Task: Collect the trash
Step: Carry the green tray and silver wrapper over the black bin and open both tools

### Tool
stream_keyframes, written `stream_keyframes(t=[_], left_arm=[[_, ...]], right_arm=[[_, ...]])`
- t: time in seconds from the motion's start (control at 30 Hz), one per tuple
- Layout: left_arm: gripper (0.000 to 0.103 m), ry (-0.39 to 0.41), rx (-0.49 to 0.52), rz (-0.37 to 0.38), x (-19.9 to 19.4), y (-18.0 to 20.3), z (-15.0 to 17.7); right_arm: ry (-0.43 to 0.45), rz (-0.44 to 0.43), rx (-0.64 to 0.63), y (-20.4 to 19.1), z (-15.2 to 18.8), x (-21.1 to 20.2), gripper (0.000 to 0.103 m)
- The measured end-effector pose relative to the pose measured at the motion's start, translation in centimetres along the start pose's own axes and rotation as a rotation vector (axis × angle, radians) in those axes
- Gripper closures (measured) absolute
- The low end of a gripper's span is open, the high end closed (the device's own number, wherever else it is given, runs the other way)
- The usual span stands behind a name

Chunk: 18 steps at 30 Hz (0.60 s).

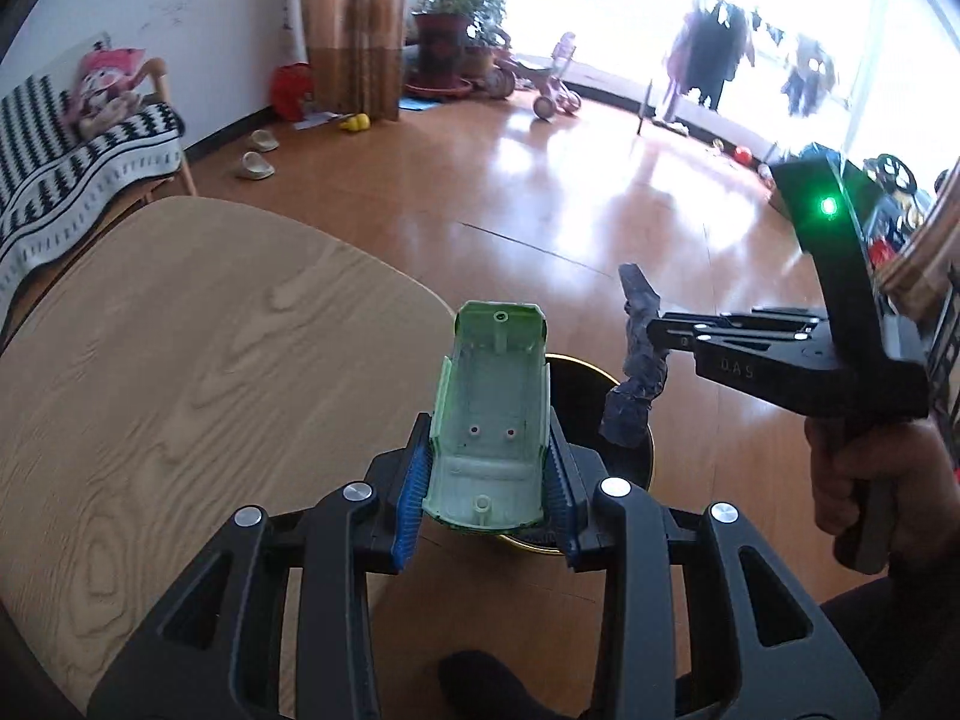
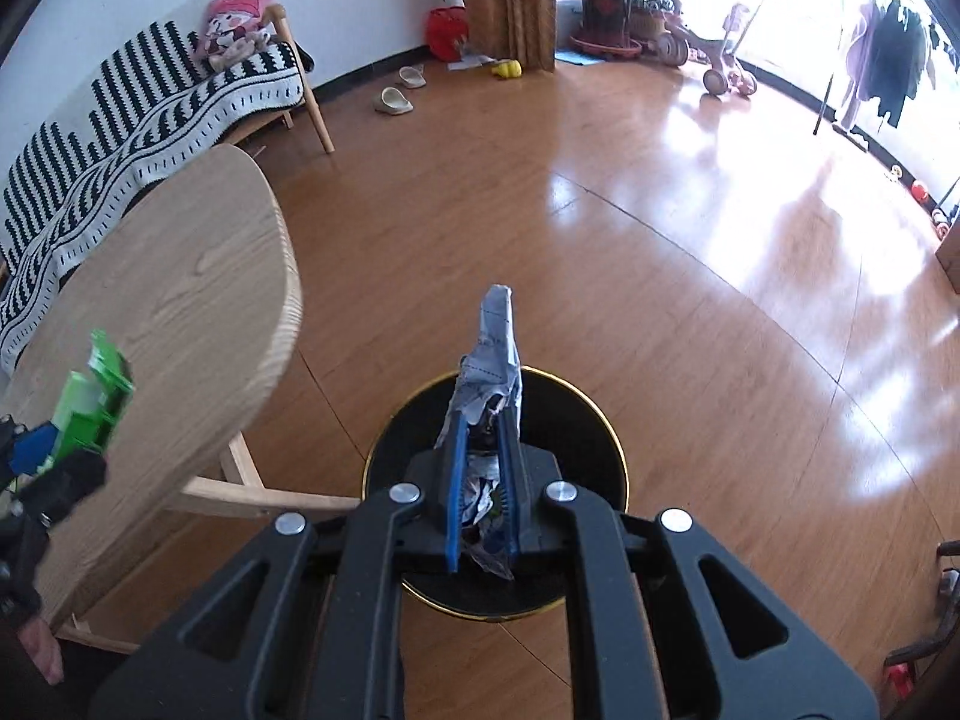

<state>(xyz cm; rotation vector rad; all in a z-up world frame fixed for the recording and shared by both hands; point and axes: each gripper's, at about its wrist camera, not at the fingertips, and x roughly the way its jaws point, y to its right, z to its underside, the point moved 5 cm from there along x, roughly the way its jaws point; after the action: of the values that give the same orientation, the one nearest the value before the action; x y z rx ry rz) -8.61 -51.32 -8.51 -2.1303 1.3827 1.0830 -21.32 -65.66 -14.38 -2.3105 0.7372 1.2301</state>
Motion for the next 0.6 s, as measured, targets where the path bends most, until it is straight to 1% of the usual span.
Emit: stream_keyframes(t=[0.17,0.2,0.37,0.6], left_arm=[[0.069,-0.018,0.006,0.018,1.6,-0.1,-0.5],[0.069,-0.02,0.005,0.019,1.7,0.4,-0.3],[0.069,-0.033,-0.005,0.025,3.1,0.3,-0.9],[0.069,-0.036,-0.007,0.031,3.5,0.8,-0.9]], right_arm=[[-0.004,-0.004,0.004,0.6,-0.2,0.2,0.092],[-0.004,-0.005,0.004,0.5,-0.3,0.2,0.092],[-0.005,-0.006,-0.002,-0.7,-0.4,-0.1,0.092],[0.0,-0.015,-0.005,-0.7,-0.5,0.0,0.091]])
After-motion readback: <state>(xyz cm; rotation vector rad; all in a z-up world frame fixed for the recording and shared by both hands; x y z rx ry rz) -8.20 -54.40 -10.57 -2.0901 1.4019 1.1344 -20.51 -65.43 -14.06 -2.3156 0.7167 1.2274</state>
